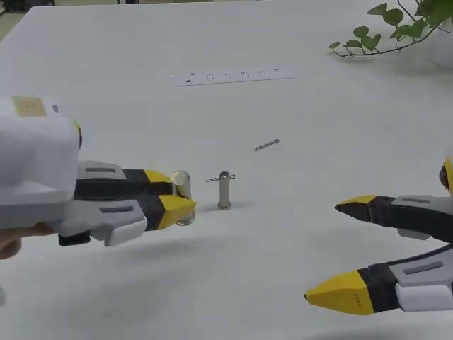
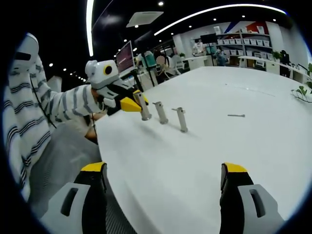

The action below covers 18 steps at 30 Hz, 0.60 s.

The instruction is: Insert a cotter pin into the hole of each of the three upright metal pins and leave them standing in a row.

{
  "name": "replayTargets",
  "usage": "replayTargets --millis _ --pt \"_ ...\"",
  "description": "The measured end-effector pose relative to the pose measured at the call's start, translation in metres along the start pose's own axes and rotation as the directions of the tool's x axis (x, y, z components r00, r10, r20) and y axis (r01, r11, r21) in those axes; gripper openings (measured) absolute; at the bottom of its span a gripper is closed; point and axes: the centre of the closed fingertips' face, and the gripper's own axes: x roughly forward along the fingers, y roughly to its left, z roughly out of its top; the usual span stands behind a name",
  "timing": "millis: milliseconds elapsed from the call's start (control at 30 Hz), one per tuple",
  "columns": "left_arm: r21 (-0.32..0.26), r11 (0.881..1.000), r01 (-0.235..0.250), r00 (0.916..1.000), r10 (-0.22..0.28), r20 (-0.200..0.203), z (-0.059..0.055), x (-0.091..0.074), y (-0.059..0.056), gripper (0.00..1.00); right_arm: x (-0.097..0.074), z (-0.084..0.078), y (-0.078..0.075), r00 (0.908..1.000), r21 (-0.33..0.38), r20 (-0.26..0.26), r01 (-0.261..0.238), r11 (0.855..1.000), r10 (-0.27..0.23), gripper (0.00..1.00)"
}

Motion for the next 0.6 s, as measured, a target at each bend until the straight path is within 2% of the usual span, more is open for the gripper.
replayTargets --millis 233,500,600 --pt "0.033 0.999 0.029 0.9995 -0.028 -0.011 -0.010 0.018 -0.011 0.10 0.002 -0.003 0.001 1.0000 0.001 -0.008 0.000 1.000 0.000 0.98" --pt "-0.002 0.999 0.046 0.9986 -0.046 -0.026 -0.022 0.029 -0.014 0.10 0.001 -0.005 -0.002 0.9997 0.012 -0.020 0.012 1.000 -0.012 0.97" --pt "0.014 0.998 0.066 0.9974 -0.065 -0.030 -0.028 0.034 -0.018 0.10 0.001 -0.007 -0.003 0.9996 0.017 -0.025 0.014 1.000 -0.014 0.97"
